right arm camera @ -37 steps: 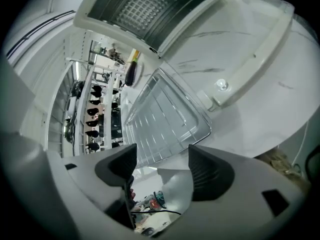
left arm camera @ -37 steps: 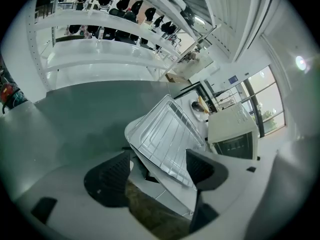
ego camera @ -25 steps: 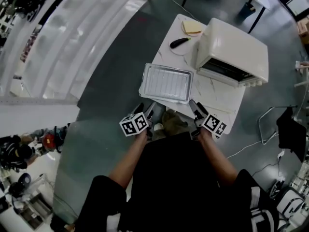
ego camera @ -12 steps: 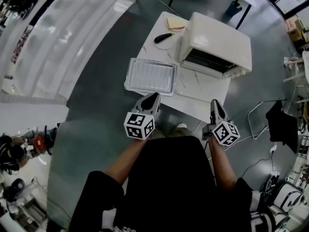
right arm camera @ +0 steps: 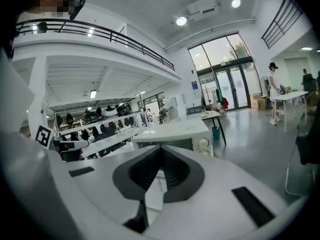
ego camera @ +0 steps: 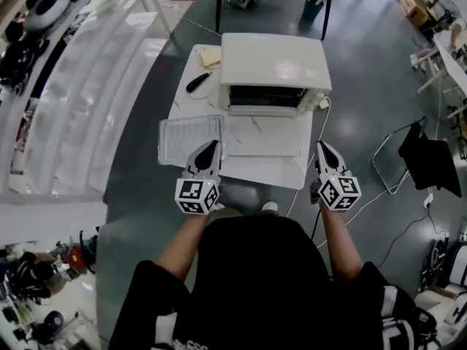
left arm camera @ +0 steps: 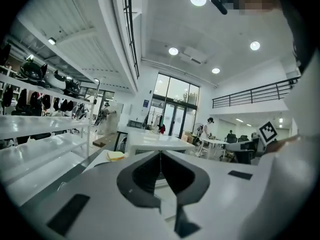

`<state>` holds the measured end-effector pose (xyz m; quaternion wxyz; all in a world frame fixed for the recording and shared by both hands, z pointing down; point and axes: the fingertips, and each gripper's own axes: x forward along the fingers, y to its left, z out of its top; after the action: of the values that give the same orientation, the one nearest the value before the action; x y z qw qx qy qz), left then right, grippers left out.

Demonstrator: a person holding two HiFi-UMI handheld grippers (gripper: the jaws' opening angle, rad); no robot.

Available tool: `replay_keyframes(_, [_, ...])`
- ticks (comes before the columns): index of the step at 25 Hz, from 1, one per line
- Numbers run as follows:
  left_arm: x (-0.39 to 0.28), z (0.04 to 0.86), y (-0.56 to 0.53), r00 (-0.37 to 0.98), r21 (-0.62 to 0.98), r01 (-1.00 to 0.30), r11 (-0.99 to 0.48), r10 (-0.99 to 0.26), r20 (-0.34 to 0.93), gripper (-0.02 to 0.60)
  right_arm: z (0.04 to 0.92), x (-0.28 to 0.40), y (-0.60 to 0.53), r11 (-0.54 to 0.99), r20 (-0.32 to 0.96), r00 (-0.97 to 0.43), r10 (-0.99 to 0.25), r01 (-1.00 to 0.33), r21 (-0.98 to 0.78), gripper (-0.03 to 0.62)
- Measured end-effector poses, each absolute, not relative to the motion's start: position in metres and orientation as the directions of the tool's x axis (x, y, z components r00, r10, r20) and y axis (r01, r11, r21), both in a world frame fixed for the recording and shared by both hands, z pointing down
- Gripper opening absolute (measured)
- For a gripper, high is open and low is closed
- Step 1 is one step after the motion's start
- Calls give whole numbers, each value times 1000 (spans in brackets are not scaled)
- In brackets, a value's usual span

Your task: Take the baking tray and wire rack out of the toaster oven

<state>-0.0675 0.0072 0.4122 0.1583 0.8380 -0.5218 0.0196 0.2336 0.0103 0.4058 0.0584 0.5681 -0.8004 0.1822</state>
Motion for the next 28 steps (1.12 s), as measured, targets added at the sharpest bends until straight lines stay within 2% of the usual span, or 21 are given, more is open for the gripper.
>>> replay_keyframes(8, [-18,408,5,404,217,-904,-368,-901,158,26,404,293,23,289,272,-333,-903,-938,-190,23])
replay_keyframes(11, [-13,405,6,386,204,-912,-357,-913,129,26,407,295,19,298,270,-344,-899,-934,-196,23])
replay_keyframes(28, [-3,409,24,324,187,-936,-297,-936,139,26,418,319,13,313,248,-362,-899,-925,-214,23])
